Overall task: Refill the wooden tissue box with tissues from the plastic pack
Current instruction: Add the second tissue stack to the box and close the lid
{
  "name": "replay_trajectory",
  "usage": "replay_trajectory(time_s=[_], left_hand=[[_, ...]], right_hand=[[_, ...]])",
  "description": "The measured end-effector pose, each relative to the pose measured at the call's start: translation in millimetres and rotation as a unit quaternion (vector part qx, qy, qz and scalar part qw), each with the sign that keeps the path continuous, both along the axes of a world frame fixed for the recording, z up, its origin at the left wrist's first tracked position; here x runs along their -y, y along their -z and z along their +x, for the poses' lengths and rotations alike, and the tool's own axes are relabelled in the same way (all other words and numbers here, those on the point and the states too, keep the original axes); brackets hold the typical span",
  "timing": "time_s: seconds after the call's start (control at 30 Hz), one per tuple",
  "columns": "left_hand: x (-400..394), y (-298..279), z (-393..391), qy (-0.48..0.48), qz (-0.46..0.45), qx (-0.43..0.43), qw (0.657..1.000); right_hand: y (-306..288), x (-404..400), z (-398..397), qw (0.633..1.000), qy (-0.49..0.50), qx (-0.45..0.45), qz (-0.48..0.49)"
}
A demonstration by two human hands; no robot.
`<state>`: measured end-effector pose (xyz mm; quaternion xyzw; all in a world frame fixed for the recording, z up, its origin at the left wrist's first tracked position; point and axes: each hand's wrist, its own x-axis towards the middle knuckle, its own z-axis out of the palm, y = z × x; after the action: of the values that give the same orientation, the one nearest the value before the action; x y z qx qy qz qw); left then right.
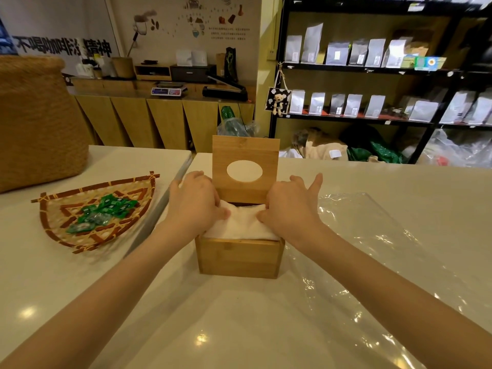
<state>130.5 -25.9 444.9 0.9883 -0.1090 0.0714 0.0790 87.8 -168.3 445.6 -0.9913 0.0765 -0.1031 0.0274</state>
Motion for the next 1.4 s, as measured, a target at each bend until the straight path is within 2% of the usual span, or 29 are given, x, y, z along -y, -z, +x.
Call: replay_trajectory(time_s=[0.13,0.2,0.27,0.33,0.4,0.6,0.67,0.77,1.13,1.4], left_hand=[[3,0,-9,-0.001,0.035,0.098,0.995],[1,-3,-12,0.008,0.03,0.115,0.993],[-6,-11,-14,0.023,0.008,0.083,0.996],[-12,-19,-16,0.034,-0.004,0.03,0.999],[-13,-24,-19,0.041,0.016,0.017,0.999],[-9,-26,-33,0.063,0.015,0.008,0.998],[-9,-25,-37,0.076,0.028,-0.027,0.996],[-8,-22,-33,0.085,0.084,-0.082,0.989],[-6,-16,-9,0.061,0.179,-0.124,0.974],[-4,-13,-3,0.072,0.191,-0.177,0.963]], right_hand=[[0,-4,-2,0.998,-0.004,0.036,-0.057],[-3,1,-3,0.998,-0.017,0.042,-0.053],[-12,10,-7,0.999,-0.033,0.0,0.031],[-26,17,-14,0.981,-0.059,-0.094,0.157],[-36,20,-19,0.964,-0.09,-0.174,0.179],[-46,22,-20,0.953,-0.122,-0.243,0.133],[-43,19,-17,0.95,-0.119,-0.266,0.11],[-36,15,-12,0.95,-0.115,-0.279,0.077],[-34,-3,-3,0.947,-0.055,-0.314,-0.04],[-29,-2,3,0.939,-0.045,-0.338,-0.05]])
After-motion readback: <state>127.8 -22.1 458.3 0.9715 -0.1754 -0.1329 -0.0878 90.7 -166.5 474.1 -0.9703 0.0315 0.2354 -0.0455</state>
